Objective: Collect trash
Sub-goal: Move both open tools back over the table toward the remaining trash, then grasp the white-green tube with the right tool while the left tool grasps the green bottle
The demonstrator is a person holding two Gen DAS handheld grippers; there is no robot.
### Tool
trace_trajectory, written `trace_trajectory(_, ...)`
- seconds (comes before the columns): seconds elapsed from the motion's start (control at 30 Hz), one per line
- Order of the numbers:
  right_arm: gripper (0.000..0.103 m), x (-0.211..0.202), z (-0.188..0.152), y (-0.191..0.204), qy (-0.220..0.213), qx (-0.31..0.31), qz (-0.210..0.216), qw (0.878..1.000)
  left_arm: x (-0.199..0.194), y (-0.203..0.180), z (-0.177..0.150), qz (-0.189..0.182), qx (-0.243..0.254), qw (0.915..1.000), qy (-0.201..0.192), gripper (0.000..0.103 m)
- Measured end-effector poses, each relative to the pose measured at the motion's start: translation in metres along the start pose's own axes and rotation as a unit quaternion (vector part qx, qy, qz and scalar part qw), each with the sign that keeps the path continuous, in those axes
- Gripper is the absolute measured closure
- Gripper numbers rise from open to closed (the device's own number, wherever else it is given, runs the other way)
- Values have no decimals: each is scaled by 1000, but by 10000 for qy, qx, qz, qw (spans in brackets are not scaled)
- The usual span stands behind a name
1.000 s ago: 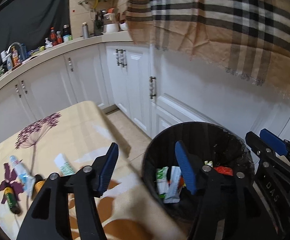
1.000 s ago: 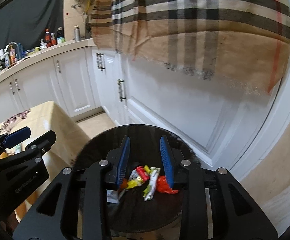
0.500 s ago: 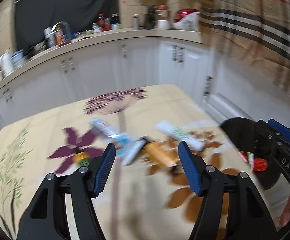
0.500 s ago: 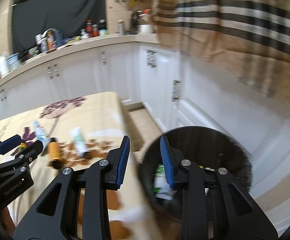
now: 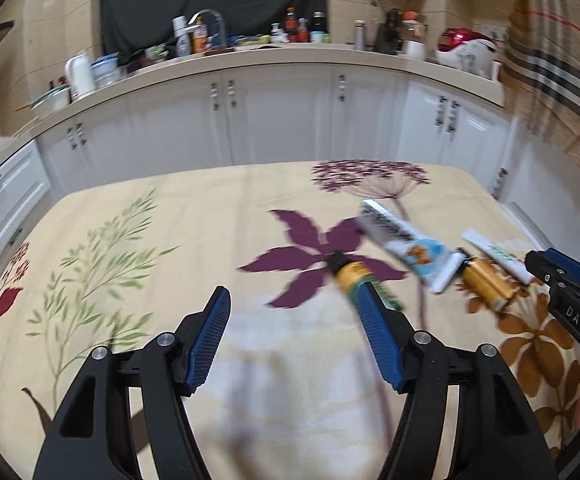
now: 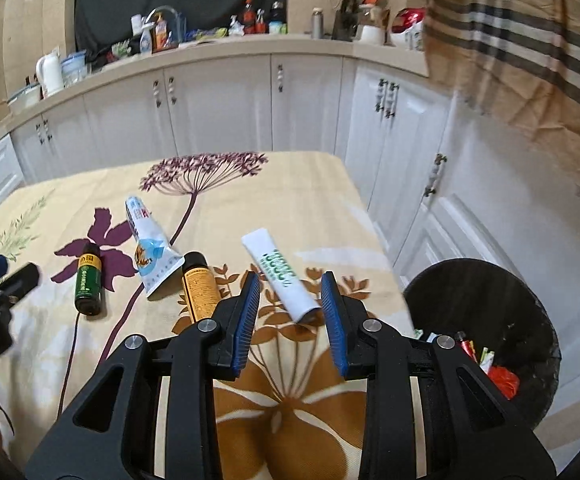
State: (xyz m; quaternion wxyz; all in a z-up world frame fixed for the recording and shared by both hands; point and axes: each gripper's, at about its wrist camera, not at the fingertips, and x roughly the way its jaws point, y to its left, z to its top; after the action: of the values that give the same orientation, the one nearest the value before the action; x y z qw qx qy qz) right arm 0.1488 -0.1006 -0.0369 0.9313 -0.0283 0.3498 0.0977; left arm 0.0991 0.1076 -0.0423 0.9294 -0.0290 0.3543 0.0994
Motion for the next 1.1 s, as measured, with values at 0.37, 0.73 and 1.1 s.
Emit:
trace_trajectory(0.37, 72, 38, 10, -1, 618, -73, 13, 9981, 15, 36, -1, 107, -406, 9988, 265, 36)
trace_trajectory(0.73, 90, 45, 7, -3, 791, -193, 109, 9966, 20, 14, 1, -130, -295, 9990, 321, 35)
trace_trajectory(1.1, 90, 19, -1, -22, 468, 123, 43, 9988, 26, -26, 7, -492, -161, 9979, 379, 32)
